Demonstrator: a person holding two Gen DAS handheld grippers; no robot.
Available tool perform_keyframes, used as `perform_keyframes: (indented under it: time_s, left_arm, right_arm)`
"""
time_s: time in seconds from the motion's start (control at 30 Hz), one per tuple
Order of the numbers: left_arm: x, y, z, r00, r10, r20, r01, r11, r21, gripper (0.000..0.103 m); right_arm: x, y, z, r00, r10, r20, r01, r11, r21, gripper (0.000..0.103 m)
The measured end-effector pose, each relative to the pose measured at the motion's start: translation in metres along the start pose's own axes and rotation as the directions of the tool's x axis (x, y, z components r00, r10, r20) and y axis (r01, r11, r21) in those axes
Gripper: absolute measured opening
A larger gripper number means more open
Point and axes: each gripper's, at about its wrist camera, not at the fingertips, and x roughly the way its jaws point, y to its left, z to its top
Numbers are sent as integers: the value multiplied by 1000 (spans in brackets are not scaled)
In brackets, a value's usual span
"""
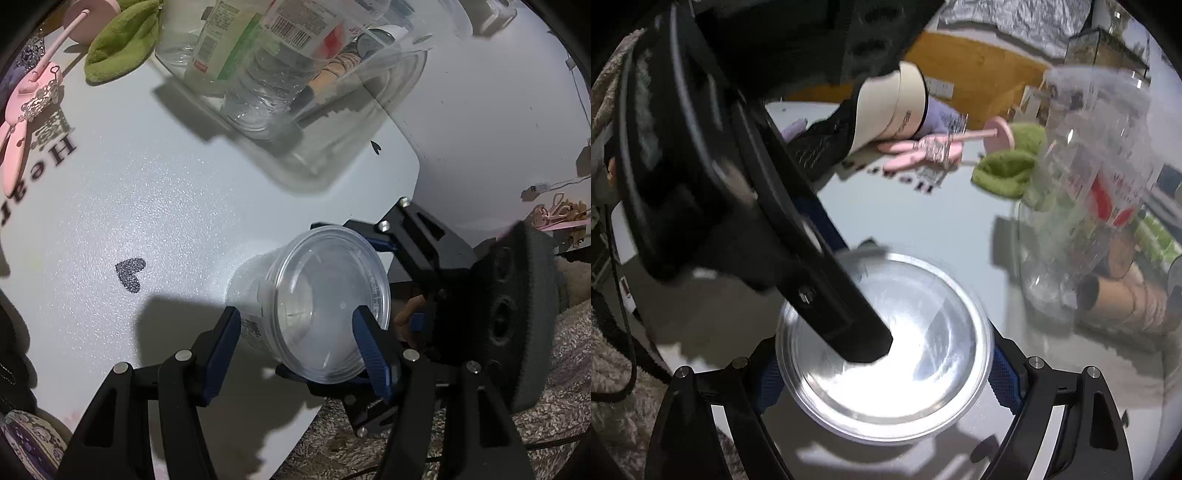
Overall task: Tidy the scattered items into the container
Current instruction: 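Open the left gripper off the jar while the right gripper holds it, then carry the jar with the right gripper over the clear storage bin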
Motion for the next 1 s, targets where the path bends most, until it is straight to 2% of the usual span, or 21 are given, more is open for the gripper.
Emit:
perform_keyframes:
  time_s: [0.07, 0.33, 0.43, 0.6, 0.7, 0.73, 0.8, 0.87, 1.0]
  left_arm:
    - [13, -12, 4, 1000, 9, 8, -9, 1000, 5, 64]
    - [72, -60, 23, 1000, 5, 26, -5, 1000, 16, 64]
    - [94, -76, 32, 999, 7, 37, -7, 1000, 7, 64]
    - [118, -107, 47, 988, 79, 133, -78, 997, -11, 64]
    - [128, -126, 50, 963, 159, 216, -156, 987, -29, 66]
    - [131, -133, 50, 950, 188, 250, -186, 982, -34, 67]
    - [135, -145, 48, 924, 235, 303, -231, 972, -47, 80]
    - [144, -161, 44, 891, 286, 352, -282, 957, -65, 83]
    - [177, -192, 38, 854, 389, 344, -392, 918, -63, 85]
  right_arm:
    - [1, -2, -5, 1000, 19, -14, -19, 1000, 20, 85]
    - [1, 1, -12, 998, -66, -8, 66, 997, 34, 84]
    - [4, -4, -13, 999, -54, -6, 54, 997, 50, 84]
    - [6, -17, -4, 999, -29, -16, 31, 993, 110, 84]
    - [7, -25, 1, 1000, -14, -22, 17, 989, 147, 84]
    - [8, -28, 3, 1000, -9, -24, 13, 987, 159, 84]
    - [5, -35, 6, 1000, -4, -27, 9, 980, 198, 84]
    - [3, -45, 11, 1000, 1, -30, 6, 969, 246, 84]
    - [-13, -67, 21, 999, 35, -14, -27, 926, 377, 84]
